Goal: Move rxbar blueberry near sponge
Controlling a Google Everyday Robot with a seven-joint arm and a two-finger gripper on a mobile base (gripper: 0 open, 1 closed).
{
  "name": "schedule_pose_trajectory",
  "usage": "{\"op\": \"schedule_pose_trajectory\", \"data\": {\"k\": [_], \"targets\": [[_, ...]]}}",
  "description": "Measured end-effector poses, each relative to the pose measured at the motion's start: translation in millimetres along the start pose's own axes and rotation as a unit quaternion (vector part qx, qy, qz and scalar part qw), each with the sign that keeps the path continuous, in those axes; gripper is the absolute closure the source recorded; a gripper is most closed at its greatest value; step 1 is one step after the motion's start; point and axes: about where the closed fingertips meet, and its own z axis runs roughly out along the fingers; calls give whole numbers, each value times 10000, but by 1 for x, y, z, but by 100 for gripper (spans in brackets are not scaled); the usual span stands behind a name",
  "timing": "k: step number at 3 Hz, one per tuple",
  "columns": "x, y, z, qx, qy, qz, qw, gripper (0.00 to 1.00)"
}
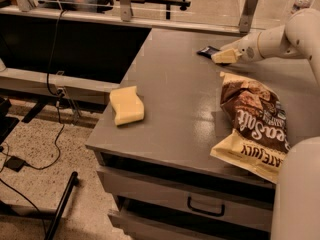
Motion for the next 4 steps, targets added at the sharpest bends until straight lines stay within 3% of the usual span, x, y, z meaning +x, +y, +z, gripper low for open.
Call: {"op": "schedule_pose_trajectory", "data": {"k": [1, 2, 4], "targets": [[-5, 10, 6, -187, 24, -11, 9998, 100], [-20, 39, 8, -717, -76, 33, 9974, 100], [-63, 107, -20, -1651, -260, -233, 9857, 100]]}}
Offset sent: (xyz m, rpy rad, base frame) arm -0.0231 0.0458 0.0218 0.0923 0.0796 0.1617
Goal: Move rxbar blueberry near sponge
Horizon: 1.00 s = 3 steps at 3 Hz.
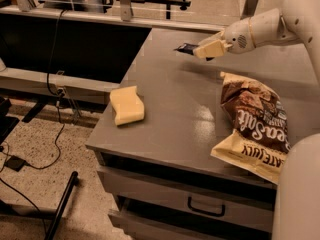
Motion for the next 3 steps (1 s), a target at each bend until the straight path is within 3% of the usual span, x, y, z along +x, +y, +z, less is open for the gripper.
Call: {"op": "schedule_pose_trajectory", "data": {"k": [1, 2, 3], "targets": [[-11, 25, -18, -90, 147, -226, 9996, 100], [-1, 39, -30, -81, 358, -248, 9990, 100], [43, 59, -25, -320, 822, -207, 9959, 100]]}}
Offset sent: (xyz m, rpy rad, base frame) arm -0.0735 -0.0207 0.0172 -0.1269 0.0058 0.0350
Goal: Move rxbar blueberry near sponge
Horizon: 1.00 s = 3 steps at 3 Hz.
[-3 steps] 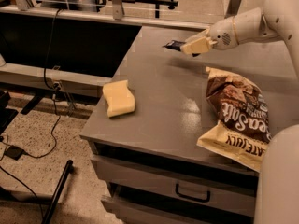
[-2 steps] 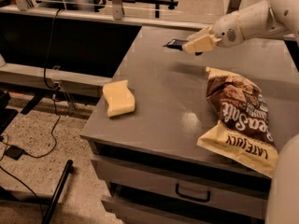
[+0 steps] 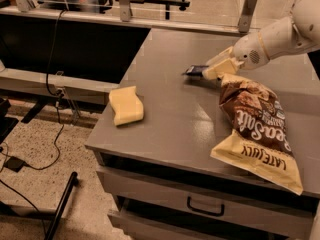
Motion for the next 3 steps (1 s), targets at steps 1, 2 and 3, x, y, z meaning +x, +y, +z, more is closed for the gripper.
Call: {"op": "schedule_pose_trajectory", "data": {"k": [1, 2, 3], "targets": [[26, 19, 17, -372, 385, -335, 9980, 100], [29, 32, 27, -663, 531, -587, 9947, 100], [20, 29, 28, -628, 509, -649, 9946, 100]]}}
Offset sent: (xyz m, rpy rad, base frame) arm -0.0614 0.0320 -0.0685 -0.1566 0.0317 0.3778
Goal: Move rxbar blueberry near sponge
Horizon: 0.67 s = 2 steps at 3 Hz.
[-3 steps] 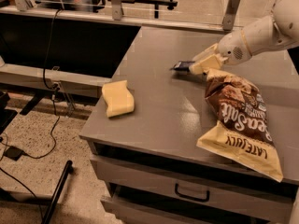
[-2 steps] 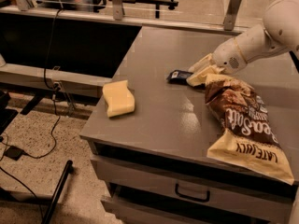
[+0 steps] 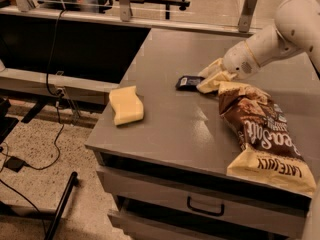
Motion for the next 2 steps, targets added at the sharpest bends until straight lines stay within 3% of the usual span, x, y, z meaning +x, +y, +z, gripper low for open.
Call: {"op": "schedule_pose_trajectory", "data": {"k": [1, 2], "targets": [[-34, -20, 6, 177, -117, -319, 9993, 100], [-72, -27, 5, 244, -362, -591, 9973, 100]]}}
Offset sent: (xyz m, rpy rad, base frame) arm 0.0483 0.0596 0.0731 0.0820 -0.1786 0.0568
